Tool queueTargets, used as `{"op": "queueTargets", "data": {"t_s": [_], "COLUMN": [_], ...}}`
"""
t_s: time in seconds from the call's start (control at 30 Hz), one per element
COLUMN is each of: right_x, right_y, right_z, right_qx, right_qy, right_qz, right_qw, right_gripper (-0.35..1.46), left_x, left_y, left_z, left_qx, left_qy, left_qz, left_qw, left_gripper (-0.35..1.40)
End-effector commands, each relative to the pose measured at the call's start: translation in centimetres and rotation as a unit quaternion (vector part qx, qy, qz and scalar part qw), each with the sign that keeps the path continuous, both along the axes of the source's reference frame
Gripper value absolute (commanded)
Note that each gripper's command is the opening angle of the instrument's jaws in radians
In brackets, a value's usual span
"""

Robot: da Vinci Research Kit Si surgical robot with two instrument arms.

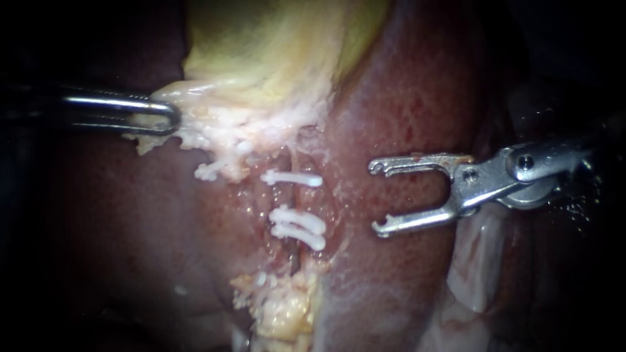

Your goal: Going back third clip right tube

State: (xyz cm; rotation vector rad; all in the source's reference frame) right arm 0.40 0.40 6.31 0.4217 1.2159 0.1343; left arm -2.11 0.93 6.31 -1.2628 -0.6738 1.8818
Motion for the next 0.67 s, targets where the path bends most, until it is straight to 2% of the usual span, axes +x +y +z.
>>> {"op": "queueTargets", "data": {"t_s": [0.03, 0.27, 0.67], "right_x": [0.0, 0.0, -0.01], "right_y": [0.0, -0.01, -0.01], "right_z": [0.0, -0.01, -0.01], "right_qx": [0.0, 0.0, -0.003], "right_qy": [0.0, 0.0, 0.001], "right_qz": [0.0, 0.0, -0.001], "right_qw": [1.0, 1.0, 1.0], "right_gripper": [0.5, 0.5, 0.5], "left_x": [-0.04, -0.17, -0.17], "left_y": [-0.01, -0.03, -0.03], "left_z": [0.04, 0.21, 0.23], "left_qx": [0.0, -0.002, -0.002], "left_qy": [0.0, -0.002, -0.001], "left_qz": [0.001, 0.005, 0.006], "left_qw": [1.0, 1.0, 1.0], "left_gripper": [-0.35, -0.35, -0.35]}}
